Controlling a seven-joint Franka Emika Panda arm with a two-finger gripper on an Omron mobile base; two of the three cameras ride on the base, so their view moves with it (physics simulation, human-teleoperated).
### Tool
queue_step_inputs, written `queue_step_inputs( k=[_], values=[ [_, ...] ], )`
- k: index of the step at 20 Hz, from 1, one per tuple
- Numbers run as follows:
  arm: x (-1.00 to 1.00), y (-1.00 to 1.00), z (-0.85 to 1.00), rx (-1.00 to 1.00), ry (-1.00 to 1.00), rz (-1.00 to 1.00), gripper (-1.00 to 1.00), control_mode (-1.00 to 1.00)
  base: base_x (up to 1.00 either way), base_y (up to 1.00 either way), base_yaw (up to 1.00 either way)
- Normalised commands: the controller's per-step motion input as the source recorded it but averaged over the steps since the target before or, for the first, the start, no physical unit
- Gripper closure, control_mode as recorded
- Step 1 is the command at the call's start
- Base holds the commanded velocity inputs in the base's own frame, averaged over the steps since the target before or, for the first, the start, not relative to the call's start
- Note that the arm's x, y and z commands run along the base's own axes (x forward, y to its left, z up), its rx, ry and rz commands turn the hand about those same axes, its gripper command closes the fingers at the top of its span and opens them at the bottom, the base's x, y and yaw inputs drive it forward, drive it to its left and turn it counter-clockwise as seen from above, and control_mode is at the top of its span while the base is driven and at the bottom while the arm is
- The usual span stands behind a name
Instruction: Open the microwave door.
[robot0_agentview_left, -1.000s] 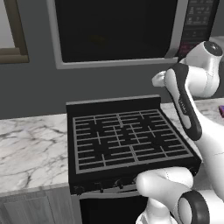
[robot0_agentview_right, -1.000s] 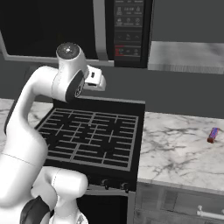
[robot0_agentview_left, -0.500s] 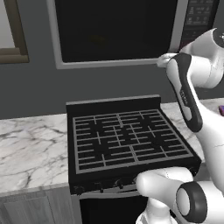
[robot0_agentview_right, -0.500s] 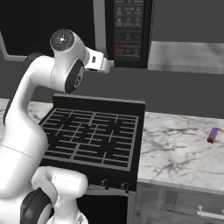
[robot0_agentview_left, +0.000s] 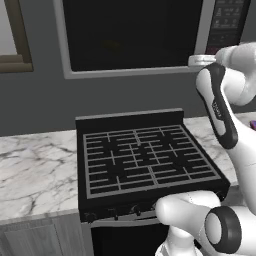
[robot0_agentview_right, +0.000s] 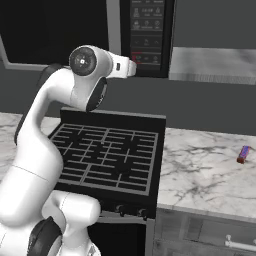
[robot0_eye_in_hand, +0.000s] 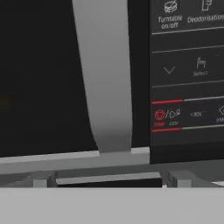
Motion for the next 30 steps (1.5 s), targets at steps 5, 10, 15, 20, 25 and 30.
queue_step_inputs(
  k=[5, 10, 15, 20, 25, 30],
  values=[
    [0.26, -0.03, 0.34, 0.01, -0.14, 0.0, -1.0, -1.0, 0.0, 0.0, 0.0],
    [0.29, 0.0, 0.47, 0.01, 0.0, 0.0, -1.0, -1.0, 0.0, 0.0, 0.0],
    [0.49, -0.04, 0.22, 0.0, 0.06, 0.0, -1.0, -1.0, 0.0, 0.0, 0.0],
    [0.63, -0.2, 0.0, 0.0, 0.04, 0.02, -1.0, -1.0, 0.0, 0.0, 0.0],
    [0.71, -0.27, -0.04, 0.0, 0.0, 0.05, -1.0, -1.0, 0.0, 0.0, 0.0],
    [0.78, -0.09, -0.31, 0.0, -0.08, 0.05, 1.0, -1.0, 0.0, 0.0, 0.0]
  ],
)
